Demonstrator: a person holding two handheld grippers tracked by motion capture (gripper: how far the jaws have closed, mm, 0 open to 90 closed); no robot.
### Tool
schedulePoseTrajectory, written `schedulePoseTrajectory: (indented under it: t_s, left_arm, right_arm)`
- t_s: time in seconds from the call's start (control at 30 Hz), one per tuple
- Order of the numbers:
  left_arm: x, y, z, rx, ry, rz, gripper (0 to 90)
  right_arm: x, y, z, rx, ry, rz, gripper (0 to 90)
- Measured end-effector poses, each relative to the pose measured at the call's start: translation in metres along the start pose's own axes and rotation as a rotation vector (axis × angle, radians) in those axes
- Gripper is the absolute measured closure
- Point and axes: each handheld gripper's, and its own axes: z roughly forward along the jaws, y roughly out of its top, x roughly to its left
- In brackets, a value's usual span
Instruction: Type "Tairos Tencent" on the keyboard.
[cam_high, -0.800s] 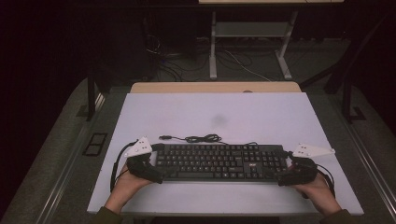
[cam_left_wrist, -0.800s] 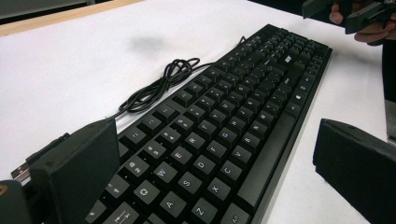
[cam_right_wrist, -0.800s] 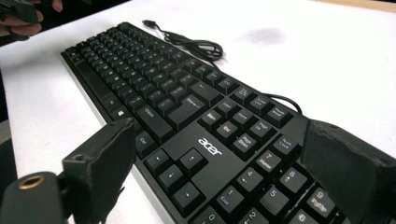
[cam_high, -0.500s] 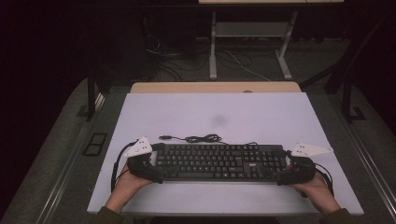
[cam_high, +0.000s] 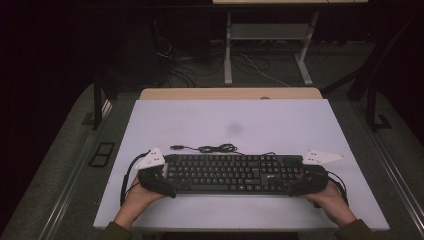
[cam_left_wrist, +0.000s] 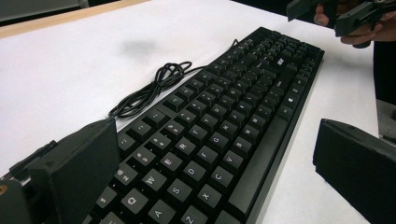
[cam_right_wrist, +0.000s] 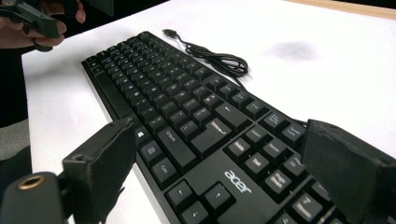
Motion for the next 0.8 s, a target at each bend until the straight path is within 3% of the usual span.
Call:
schedulePoseTrajectory:
  t_s: [0.5,0.8]
  left_arm:
    - [0.001,0.000,0.001,0.002,-0.010,-0.013,0.0]
    - [0.000,0.001,0.000,-0.010,-0.006,-0.016,0.0]
  right_arm:
    - [0.000,0.011,0.013,-0.023,0.031,0.016,10.1]
    - [0.005,0.018,0.022,0.001,0.056,-0.012,10.1]
